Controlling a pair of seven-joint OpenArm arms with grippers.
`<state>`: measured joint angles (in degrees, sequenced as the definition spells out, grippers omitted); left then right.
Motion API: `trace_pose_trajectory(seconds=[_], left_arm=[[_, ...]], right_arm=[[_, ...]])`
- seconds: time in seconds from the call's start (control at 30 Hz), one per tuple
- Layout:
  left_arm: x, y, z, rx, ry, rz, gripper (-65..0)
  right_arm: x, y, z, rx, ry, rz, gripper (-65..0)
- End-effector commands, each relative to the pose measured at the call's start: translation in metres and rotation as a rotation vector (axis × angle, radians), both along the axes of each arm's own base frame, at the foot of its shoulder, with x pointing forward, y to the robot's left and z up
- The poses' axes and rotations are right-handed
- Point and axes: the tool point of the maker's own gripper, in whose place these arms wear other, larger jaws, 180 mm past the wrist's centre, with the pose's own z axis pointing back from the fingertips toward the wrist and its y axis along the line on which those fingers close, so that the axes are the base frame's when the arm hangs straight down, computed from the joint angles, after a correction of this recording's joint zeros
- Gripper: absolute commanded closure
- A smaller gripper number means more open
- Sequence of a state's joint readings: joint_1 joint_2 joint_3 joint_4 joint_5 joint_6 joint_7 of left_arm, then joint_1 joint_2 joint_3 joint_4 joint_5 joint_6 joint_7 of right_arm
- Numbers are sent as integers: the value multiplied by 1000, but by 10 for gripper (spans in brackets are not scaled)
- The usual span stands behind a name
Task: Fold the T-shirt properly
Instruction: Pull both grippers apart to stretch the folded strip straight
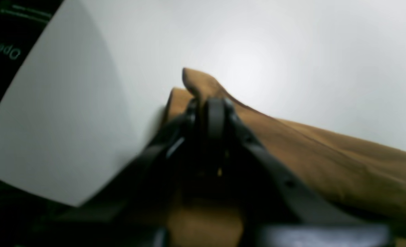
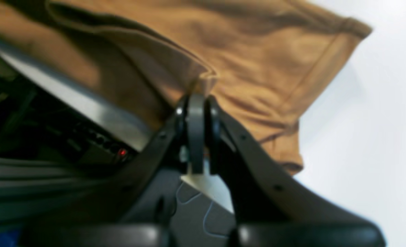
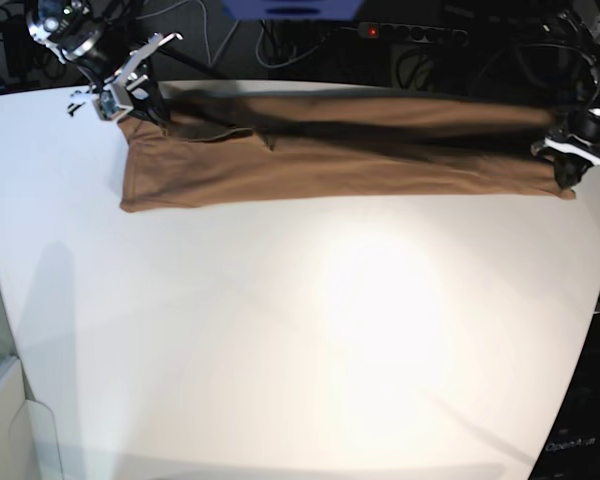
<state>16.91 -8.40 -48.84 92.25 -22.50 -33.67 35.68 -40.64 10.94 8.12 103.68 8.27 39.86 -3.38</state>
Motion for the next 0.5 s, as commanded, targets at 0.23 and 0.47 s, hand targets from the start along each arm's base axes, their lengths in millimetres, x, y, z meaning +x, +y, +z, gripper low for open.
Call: trace_pose_trajectory(seconds=[0.23, 0.47], left_arm=[[19, 16, 17, 21, -68, 1, -32], [41, -2, 32, 46, -101, -81, -32]], right_arm=[[1, 6, 7, 30, -23, 14, -9], [1, 7, 6, 32, -22, 14, -9]])
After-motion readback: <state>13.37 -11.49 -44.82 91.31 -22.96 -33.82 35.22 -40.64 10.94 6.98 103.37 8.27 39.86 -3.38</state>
